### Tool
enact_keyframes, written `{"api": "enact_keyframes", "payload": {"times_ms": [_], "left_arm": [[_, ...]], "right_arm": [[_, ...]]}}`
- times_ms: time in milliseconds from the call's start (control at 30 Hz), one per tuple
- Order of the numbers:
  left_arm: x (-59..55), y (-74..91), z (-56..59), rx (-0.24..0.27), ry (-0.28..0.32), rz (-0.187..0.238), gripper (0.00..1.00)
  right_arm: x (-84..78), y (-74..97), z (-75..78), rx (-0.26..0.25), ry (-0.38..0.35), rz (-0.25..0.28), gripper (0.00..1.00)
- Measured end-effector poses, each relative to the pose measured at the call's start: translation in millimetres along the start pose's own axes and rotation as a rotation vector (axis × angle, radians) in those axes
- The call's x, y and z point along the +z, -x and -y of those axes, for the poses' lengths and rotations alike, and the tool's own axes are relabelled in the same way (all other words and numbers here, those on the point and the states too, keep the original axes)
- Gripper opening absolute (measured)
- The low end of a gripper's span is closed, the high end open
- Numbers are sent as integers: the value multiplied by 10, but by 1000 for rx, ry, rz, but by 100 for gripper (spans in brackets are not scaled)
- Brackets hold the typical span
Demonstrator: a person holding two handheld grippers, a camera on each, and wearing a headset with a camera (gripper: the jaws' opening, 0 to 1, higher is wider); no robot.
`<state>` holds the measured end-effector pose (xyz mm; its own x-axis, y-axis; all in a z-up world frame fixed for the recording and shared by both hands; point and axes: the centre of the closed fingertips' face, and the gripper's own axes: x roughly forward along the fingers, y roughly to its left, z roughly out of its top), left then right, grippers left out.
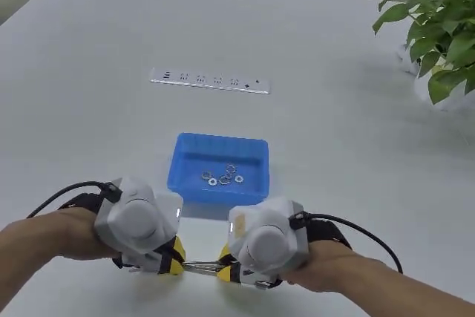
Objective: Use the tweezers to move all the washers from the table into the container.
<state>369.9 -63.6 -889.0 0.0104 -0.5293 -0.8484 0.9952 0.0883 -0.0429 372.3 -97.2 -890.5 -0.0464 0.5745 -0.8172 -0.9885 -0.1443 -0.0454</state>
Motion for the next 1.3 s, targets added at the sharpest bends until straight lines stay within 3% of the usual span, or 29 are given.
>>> {"api": "enact_keyframes", "payload": {"times_ms": [533,867,1133,1300], "left_arm": [[-23,61,-2,13,20,2,14],[-39,219,5,46,44,16,19],[-5,391,-25,95,112,68,27],[62,536,-51,137,167,131,32]], "right_arm": [[3,40,20,-16,9,-5,21],[66,205,103,-55,5,15,29],[92,378,174,-91,-33,45,36],[72,549,262,-141,-89,77,43]]}}
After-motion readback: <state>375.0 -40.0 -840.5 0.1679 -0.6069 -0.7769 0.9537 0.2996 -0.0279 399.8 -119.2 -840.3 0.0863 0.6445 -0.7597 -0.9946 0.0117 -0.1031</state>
